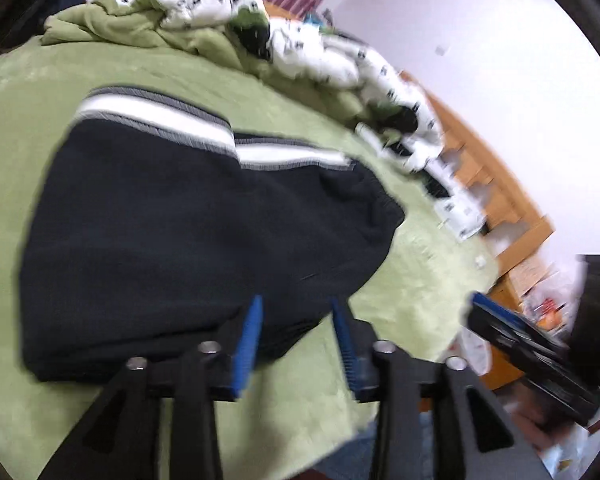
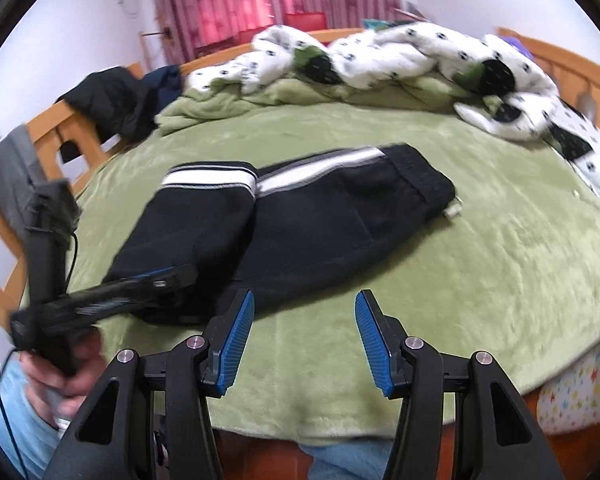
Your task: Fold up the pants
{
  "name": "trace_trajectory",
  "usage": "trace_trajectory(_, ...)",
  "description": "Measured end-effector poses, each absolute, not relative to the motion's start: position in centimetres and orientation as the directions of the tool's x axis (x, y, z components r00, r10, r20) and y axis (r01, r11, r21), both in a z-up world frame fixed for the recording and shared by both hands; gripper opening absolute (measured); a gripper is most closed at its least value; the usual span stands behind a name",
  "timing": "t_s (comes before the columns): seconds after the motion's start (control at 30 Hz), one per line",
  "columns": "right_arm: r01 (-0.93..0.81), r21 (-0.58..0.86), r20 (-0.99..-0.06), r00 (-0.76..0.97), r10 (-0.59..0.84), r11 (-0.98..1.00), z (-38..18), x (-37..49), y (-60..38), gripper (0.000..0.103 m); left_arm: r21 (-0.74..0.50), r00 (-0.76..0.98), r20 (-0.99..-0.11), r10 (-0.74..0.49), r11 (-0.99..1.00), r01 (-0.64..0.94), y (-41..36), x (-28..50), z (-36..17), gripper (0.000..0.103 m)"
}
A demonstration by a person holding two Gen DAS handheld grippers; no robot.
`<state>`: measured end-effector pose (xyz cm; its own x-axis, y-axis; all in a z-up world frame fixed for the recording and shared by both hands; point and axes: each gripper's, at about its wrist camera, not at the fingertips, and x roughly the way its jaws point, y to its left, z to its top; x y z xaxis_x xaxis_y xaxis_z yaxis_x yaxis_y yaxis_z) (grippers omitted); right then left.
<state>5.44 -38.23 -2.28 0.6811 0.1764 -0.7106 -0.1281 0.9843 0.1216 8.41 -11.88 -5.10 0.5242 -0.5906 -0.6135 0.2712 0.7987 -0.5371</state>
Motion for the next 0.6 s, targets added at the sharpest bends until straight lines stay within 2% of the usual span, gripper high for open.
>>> trace_trajectory(0.03,-0.130,0.119,-0.711,0.681,0.175,0.984,-2.3,5.7,-38.0,0.057,-0.511,0.555,-0.608,-0.568,0.815,0.275,-10.7,7.5,-4.3,0.054)
trace_trajectory(0.07,-0.138,0.126,-0.715,0.674,0.187,0.982,-2.3,6.5,-37.7,0.058,-0.482,0.582,-0.608,-0.540,0.833,0.271,-9.6,6.9,-3.8,0.056)
trace_trajectory(0.2,-0.172,0.264,-0.770,0.554,0.315,0.949,-3.9,11.4,-36.3,0.059,-0.347,0.629,-0.695,-0.348,0.929,0.132,-4.9,7.0,-3.6,0.056)
trace_trajectory(0.3,-0.151,0.363,-0.795,0.465,0.390,0.919,-6.7,15.6,-34.7,0.059,-0.304,0.606,-0.749,-0.268,0.951,0.044,-2.2,8.0,-3.7,0.056)
trace_trajectory(0.47,-0.098,0.505,-0.788,0.353,0.505,0.857,-11.9,19.5,-32.0,0.059,-0.261,0.640,-0.739,-0.212,0.965,0.018,0.4,9.0,-3.7,0.056)
trace_trajectory(0.53,-0.097,0.558,-0.772,0.304,0.558,0.824,-13.9,20.5,-30.4,0.049,-0.294,0.646,-0.730,-0.221,0.956,-0.005,0.9,9.6,-4.8,0.056)
trace_trajectory(0.6,-0.153,0.508,-0.797,0.290,0.530,0.847,-14.2,21.0,-28.6,0.029,-0.352,0.624,-0.745,-0.237,0.934,-0.066,1.1,10.3,-6.2,0.056)
